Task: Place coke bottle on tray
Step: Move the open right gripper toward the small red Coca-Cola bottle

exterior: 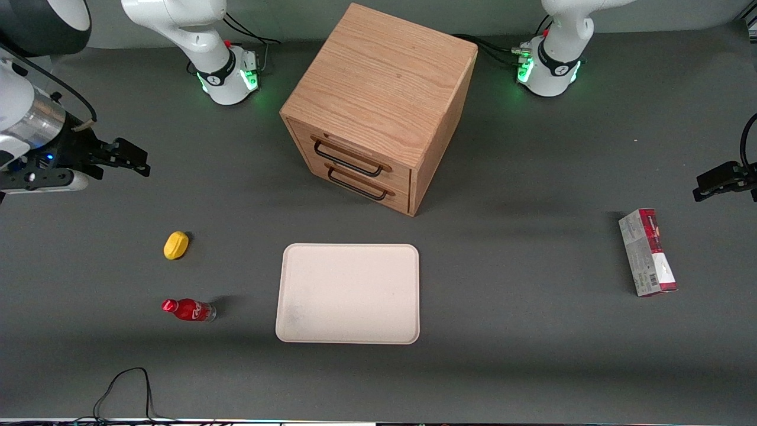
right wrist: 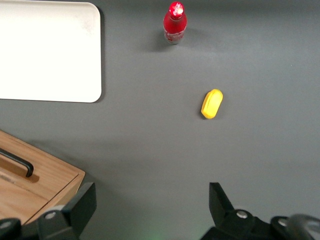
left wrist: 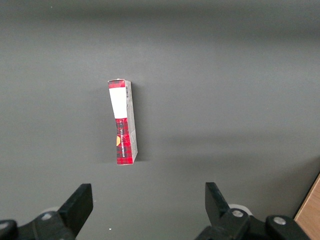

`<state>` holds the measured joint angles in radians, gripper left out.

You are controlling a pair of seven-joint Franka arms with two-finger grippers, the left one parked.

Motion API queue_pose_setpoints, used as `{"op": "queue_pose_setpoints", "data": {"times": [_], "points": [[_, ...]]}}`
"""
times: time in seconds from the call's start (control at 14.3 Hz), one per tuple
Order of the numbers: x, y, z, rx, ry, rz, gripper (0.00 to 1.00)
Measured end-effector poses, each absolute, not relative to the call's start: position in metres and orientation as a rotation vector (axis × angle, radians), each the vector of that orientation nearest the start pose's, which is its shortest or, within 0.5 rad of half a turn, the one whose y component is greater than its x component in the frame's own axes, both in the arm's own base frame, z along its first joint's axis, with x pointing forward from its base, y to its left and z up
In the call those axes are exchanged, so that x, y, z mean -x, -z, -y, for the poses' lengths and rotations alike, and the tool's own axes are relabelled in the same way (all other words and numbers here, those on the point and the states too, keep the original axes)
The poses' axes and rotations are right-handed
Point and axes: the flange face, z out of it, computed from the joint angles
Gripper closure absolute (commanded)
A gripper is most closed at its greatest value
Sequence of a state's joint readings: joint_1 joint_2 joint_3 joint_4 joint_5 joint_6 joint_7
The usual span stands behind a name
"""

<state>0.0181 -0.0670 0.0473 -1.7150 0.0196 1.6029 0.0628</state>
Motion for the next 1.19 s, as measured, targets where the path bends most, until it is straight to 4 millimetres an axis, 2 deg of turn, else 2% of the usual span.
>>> {"op": "queue_pose_setpoints", "data": {"times": [0.28,1.19], "points": [[-0.532,-0.596,-0.023,3.122,-0.123,-0.004,0.0],[-0.539,-0.593,-0.027,3.122,-0.151,0.008,0.0]]}}
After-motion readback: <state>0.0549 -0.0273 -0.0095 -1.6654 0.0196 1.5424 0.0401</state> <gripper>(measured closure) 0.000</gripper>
